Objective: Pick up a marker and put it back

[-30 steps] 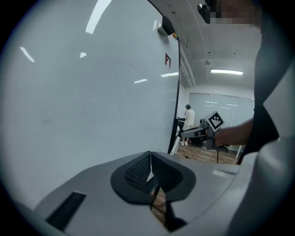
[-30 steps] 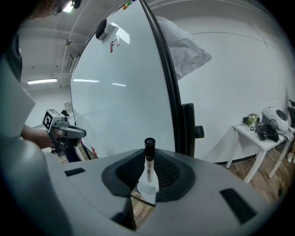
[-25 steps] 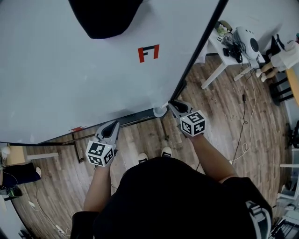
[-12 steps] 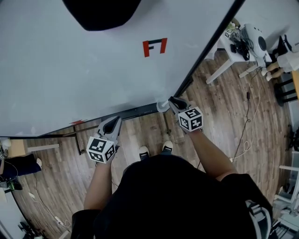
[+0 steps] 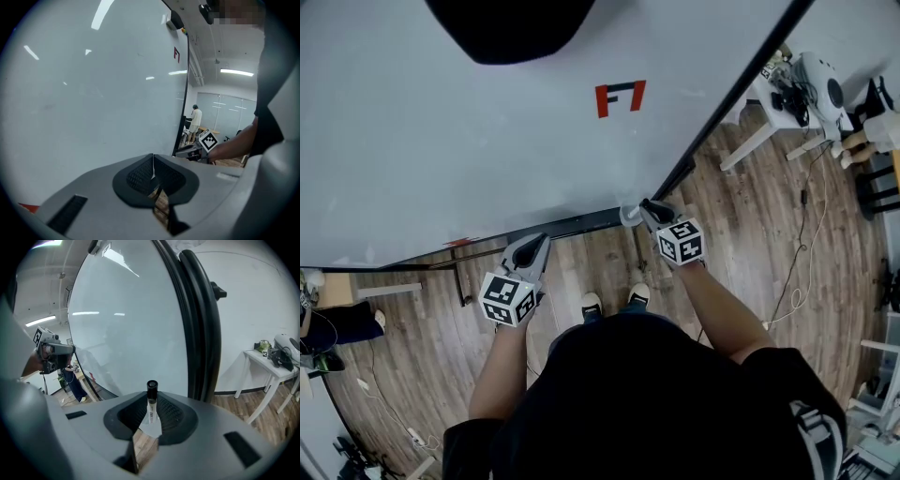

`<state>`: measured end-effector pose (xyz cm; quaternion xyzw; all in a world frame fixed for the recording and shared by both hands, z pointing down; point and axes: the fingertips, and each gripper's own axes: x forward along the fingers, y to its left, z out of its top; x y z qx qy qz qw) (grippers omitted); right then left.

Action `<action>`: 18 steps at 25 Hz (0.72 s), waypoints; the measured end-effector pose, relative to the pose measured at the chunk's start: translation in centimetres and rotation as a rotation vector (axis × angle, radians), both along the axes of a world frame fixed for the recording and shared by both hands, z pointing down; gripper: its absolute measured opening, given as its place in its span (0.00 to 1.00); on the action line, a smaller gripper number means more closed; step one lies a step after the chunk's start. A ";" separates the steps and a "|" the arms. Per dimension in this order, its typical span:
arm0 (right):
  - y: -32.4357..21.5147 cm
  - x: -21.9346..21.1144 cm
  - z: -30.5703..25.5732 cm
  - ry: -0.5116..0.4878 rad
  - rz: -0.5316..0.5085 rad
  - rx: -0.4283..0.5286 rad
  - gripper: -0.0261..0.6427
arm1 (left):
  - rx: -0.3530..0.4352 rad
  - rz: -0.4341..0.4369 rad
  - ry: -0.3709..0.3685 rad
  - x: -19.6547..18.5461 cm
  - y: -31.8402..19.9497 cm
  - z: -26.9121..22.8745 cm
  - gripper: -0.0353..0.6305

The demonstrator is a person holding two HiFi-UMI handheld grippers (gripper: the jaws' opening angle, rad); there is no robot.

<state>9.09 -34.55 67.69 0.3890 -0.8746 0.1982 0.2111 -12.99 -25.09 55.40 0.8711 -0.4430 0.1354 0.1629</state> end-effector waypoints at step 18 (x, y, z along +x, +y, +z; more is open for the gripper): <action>-1.0 1.1 0.1 0.018 0.030 0.011 0.21 | 0.009 -0.009 -0.001 -0.1 0.3 -0.6 0.07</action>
